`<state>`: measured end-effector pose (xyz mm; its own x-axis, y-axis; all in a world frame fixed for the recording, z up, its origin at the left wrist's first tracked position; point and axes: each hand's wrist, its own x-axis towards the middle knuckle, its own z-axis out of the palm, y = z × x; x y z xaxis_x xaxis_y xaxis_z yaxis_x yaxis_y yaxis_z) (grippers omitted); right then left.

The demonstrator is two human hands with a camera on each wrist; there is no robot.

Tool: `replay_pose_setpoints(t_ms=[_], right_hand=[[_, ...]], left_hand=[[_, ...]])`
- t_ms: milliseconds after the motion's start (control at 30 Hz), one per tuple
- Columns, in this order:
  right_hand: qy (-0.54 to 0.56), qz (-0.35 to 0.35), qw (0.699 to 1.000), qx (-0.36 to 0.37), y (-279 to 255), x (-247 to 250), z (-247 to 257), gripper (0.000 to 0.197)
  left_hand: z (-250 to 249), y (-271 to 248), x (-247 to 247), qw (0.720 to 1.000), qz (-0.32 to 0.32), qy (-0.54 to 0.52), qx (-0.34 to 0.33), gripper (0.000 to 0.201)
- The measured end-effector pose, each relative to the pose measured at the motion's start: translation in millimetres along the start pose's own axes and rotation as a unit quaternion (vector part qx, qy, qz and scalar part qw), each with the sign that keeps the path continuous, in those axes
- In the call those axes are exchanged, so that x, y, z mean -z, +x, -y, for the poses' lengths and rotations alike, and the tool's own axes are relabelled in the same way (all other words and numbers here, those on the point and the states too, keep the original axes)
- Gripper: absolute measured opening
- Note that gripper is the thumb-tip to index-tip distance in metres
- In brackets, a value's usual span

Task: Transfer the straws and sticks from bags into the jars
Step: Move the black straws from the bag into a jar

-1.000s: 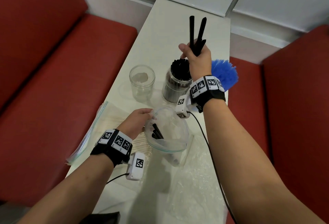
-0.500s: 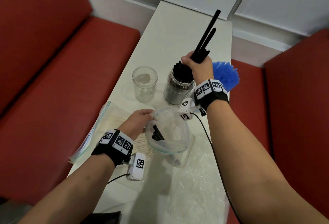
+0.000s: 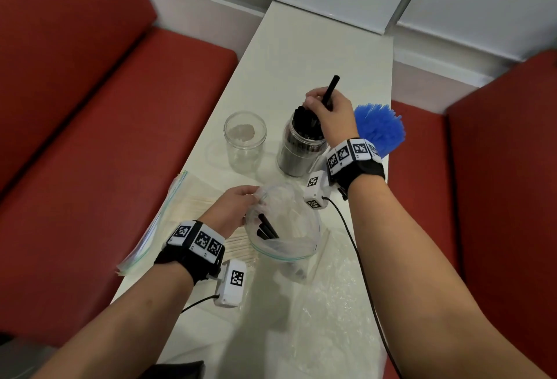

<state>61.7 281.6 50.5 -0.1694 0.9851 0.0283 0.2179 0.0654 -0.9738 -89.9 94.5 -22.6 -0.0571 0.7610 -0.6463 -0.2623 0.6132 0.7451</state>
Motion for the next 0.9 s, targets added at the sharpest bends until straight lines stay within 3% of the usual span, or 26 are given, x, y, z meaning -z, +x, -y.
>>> replay_pose_setpoints(t_ms=[133, 233, 300, 367, 400, 467, 500, 533, 667, 800, 900], right_hand=[[0.021, -0.085, 0.99, 0.108, 3.3, 3.6, 18.6, 0.028], [-0.028, -0.123, 0.977, 0.171, 5.8, 1.6, 27.5, 0.03], [-0.106, -0.106, 0.975, 0.163, 3.2, -2.9, 18.8, 0.03], [-0.209, -0.039, 0.971, 0.108, -1.1, -10.0, 0.2, 0.038], [-0.29, 0.016, 0.954, 0.07, -3.5, -14.1, -9.3, 0.045], [-0.469, 0.104, 0.876, 0.041, -9.1, -20.2, -24.7, 0.061], [-0.518, 0.121, 0.845, 0.048, -9.9, -21.3, -30.0, 0.066], [-0.535, 0.123, 0.834, 0.057, -10.5, -21.6, -31.6, 0.069], [-0.538, 0.052, 0.839, 0.07, -12.9, -21.3, -26.3, 0.073], [-0.552, 0.128, 0.823, 0.026, -20.0, -13.7, -23.9, 0.077], [-0.502, 0.082, 0.858, 0.068, -23.8, -6.5, -12.5, 0.069]], left_hand=[[1.9, 1.5, 2.6, 1.0, -0.002, 0.001, 0.0, 0.026], [3.3, 1.5, 2.7, 1.0, -0.001, -0.004, 0.006, 0.023], [3.4, 1.1, 1.9, 1.0, 0.002, -0.009, 0.01, 0.02], [3.4, 1.3, 0.7, 1.0, 0.002, -0.013, 0.011, 0.02], [3.3, 1.2, 0.4, 1.0, 0.001, -0.012, 0.011, 0.02], [2.6, 0.4, 0.3, 1.0, 0.003, -0.007, 0.008, 0.021], [2.4, 0.1, 0.4, 1.0, 0.006, -0.005, 0.007, 0.021], [2.0, -0.2, 0.3, 1.0, 0.008, -0.002, 0.005, 0.022], [0.7, -2.6, 1.2, 1.0, -0.005, 0.008, 0.001, 0.026], [1.0, -4.9, -1.1, 1.0, -0.021, 0.005, 0.016, 0.028], [4.1, -6.5, 0.0, 0.999, -0.038, -0.015, 0.028, 0.032]])
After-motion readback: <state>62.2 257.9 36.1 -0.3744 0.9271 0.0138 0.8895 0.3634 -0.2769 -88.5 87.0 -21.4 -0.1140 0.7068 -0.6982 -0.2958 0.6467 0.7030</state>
